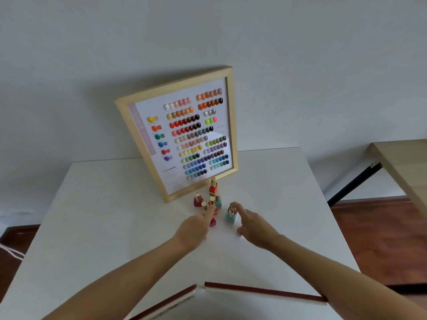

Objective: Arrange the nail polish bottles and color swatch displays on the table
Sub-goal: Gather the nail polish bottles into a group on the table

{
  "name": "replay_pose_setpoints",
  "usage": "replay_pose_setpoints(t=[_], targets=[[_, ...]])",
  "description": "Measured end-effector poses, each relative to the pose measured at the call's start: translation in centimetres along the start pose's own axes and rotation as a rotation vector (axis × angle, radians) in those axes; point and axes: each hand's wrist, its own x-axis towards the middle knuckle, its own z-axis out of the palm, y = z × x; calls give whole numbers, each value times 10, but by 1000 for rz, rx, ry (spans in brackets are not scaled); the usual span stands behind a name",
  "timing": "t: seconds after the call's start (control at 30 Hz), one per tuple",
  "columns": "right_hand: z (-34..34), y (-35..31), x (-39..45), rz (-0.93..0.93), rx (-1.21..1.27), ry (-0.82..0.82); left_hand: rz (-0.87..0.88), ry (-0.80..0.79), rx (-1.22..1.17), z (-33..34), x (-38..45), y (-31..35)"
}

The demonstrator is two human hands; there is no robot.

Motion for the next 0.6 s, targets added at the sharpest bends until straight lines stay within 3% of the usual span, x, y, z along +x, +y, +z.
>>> replay_pose_setpoints(t=[0.2, 0.6], targets=[[3, 1, 8, -7, -79, -63, -26, 71, -153, 4, 10, 7], [-1, -9, 19, -165, -266, -80, -41, 66, -191, 10, 14, 12]])
